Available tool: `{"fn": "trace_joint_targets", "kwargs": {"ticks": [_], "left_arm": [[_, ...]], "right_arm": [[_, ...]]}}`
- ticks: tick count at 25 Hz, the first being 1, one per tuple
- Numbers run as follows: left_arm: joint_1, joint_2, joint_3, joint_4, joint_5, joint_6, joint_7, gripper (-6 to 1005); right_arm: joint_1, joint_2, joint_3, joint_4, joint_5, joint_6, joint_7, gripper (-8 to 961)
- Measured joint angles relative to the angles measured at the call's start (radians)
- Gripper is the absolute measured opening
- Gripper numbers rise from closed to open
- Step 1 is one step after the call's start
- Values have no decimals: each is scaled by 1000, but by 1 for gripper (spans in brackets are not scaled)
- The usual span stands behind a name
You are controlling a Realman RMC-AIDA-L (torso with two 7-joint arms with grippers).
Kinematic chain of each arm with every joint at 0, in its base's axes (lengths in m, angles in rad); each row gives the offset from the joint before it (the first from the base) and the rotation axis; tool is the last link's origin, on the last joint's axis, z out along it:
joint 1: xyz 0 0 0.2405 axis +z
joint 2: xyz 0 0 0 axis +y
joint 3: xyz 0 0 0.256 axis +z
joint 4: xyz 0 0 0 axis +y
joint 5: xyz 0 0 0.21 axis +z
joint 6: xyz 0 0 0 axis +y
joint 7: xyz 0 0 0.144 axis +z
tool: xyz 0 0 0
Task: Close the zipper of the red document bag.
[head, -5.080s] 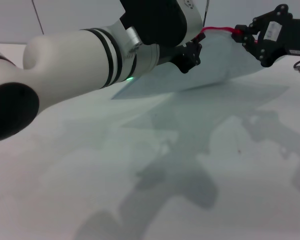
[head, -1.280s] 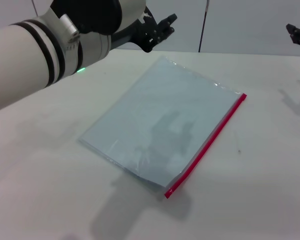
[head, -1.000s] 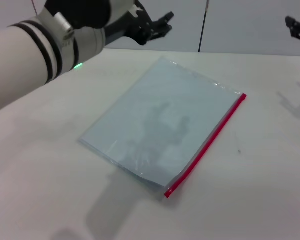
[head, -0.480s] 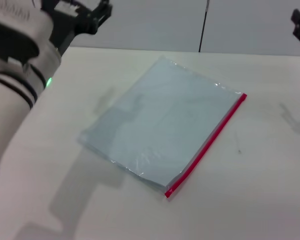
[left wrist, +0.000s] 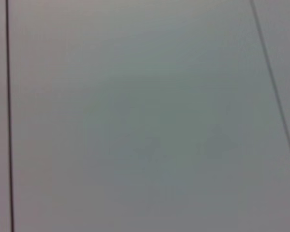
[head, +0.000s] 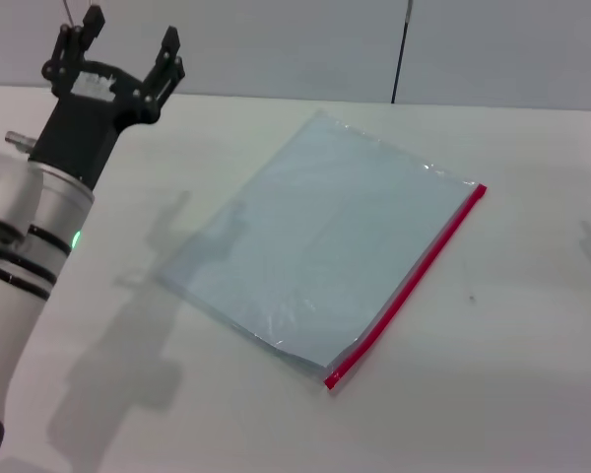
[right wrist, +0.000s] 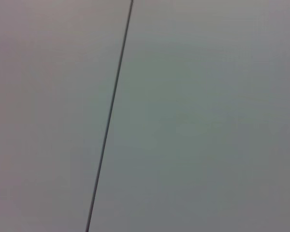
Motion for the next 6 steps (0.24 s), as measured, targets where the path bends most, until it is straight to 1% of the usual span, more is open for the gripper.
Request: {"fn": "trace_joint_targets", "kwargs": {"ticks": [2,6], "left_arm": [[-5,-1,16,24,-3,19,0,848],[-3,-4,20,31,-5,24,-1,848]], "right_arm": [[-5,2,0,4,1,-5,2,701],[-8,3,11,15,3,-7,14,701]]}}
